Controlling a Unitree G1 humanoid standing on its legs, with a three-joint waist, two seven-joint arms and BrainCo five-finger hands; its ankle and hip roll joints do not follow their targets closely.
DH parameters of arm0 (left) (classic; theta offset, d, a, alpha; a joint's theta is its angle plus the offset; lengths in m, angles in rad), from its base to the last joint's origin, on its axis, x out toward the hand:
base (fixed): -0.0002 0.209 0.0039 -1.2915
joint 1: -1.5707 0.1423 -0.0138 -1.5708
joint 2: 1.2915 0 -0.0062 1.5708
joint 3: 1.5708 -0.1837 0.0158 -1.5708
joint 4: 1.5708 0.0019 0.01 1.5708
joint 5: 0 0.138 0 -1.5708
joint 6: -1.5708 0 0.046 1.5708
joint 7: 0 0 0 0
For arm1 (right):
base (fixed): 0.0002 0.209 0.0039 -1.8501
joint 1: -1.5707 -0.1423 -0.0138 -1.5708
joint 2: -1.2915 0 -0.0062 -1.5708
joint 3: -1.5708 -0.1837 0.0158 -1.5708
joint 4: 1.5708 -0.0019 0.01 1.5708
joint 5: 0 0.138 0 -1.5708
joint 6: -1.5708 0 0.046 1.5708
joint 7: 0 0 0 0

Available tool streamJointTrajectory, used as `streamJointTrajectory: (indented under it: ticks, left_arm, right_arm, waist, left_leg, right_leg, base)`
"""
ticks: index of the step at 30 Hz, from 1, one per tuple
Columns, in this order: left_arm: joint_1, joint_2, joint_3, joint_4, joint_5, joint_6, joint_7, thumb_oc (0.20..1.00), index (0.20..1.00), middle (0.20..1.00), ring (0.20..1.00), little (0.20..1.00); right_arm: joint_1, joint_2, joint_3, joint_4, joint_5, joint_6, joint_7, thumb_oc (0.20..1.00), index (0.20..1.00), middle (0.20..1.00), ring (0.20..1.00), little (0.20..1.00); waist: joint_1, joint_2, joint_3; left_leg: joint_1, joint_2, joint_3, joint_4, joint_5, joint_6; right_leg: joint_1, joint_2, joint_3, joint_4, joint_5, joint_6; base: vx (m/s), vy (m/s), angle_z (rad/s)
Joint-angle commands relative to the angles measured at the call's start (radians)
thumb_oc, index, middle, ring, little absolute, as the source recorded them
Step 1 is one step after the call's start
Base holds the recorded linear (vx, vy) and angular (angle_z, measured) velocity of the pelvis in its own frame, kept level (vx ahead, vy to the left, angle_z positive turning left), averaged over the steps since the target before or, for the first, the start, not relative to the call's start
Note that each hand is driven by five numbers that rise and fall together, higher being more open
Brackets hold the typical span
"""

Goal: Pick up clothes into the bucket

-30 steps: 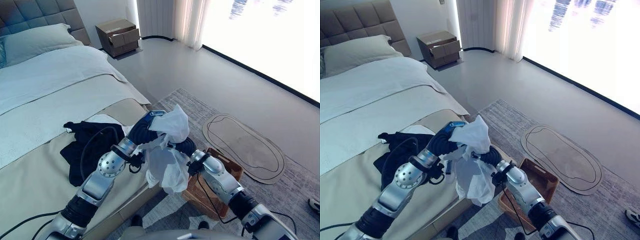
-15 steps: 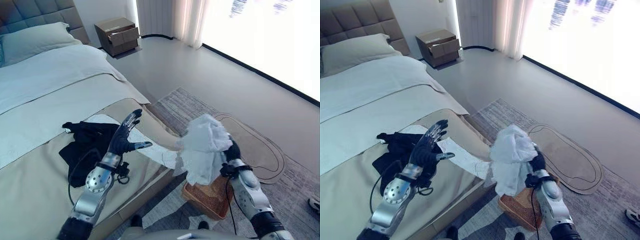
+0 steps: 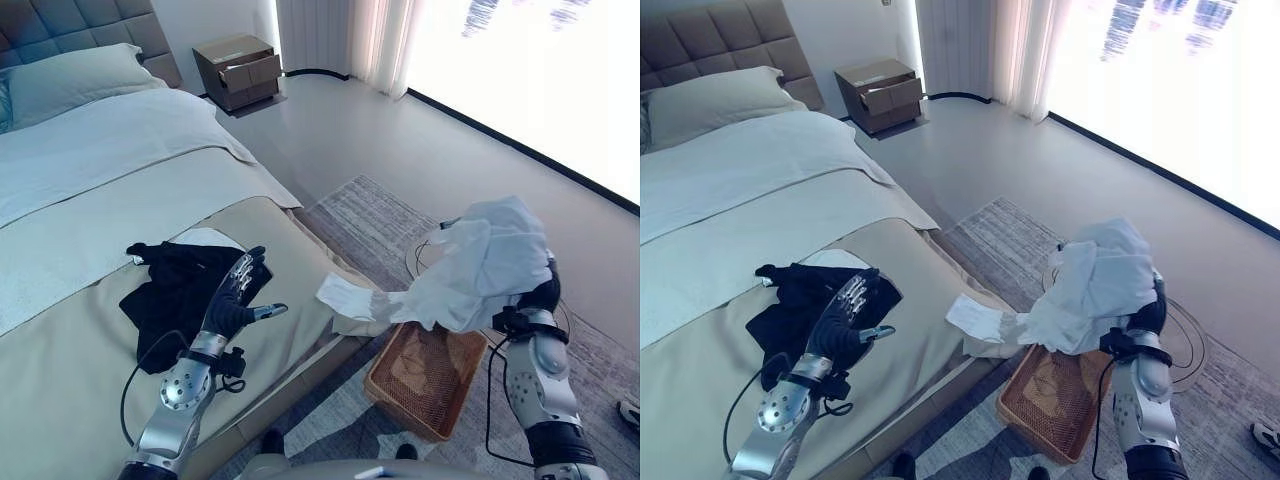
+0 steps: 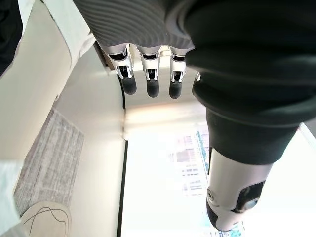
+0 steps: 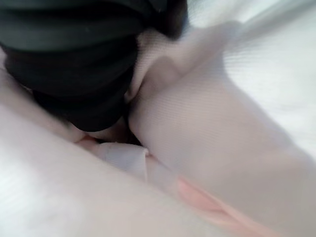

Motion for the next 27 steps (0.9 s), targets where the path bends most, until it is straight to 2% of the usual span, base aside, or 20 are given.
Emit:
streamJointTrajectory:
  ticks: [1, 7, 13, 27]
  left_arm:
    - [-0.018, 0.014, 0.062, -0.005, -0.033, -0.033, 0.006, 1.0, 1.0, 1.0, 1.0, 1.0]
    - [-0.017, 0.014, 0.08, -0.018, -0.035, -0.034, 0.009, 1.0, 1.0, 1.0, 1.0, 1.0]
    - [-0.014, 0.011, 0.09, -0.025, -0.045, -0.032, 0.006, 1.0, 1.0, 1.0, 1.0, 1.0]
    - [-0.012, -0.012, 0.14, -0.026, -0.05, -0.065, 0.051, 1.0, 1.0, 1.0, 1.0, 1.0]
  right_arm:
    - [-0.097, -0.048, -0.095, -0.125, 0.022, -0.12, -0.025, 0.2, 0.2, 0.2, 0.2, 0.2]
    - [-0.12, -0.083, -0.137, -0.151, 0.027, -0.135, -0.047, 0.2, 0.2, 0.2, 0.2, 0.2]
    - [-0.116, -0.101, -0.111, -0.129, 0.007, -0.103, -0.041, 0.2, 0.2, 0.2, 0.2, 0.2]
    - [-0.097, -0.071, -0.018, 0.253, -0.075, -0.032, -0.078, 0.2, 0.2, 0.2, 0.2, 0.2]
  waist:
    - [-0.016, -0.039, -0.017]
    - [-0.021, -0.043, -0.02]
    - [-0.022, -0.046, -0.017]
    - [-0.019, -0.04, 0.007]
  left_leg:
    - [-0.003, -0.022, -0.003, 0.019, -0.051, 0.054]
    - [-0.004, -0.021, 0.002, 0.019, -0.052, 0.054]
    - [-0.004, -0.021, 0.006, 0.017, -0.051, 0.054]
    - [-0.025, -0.027, 0.014, 0.032, -0.051, 0.054]
  right_leg:
    - [-0.069, 0.023, 0.02, 0.086, -0.002, -0.011]
    - [-0.074, 0.027, 0.027, 0.087, 0.001, -0.011]
    - [-0.078, 0.028, 0.032, 0.087, 0.003, -0.013]
    - [-0.097, 0.021, 0.033, 0.092, 0.009, -0.012]
  base:
    - [-0.01, -0.004, -0.08]
    - [-0.01, -0.005, -0.05]
    - [-0.01, -0.002, -0.02]
    - [0.0, 0.0, 0.0]
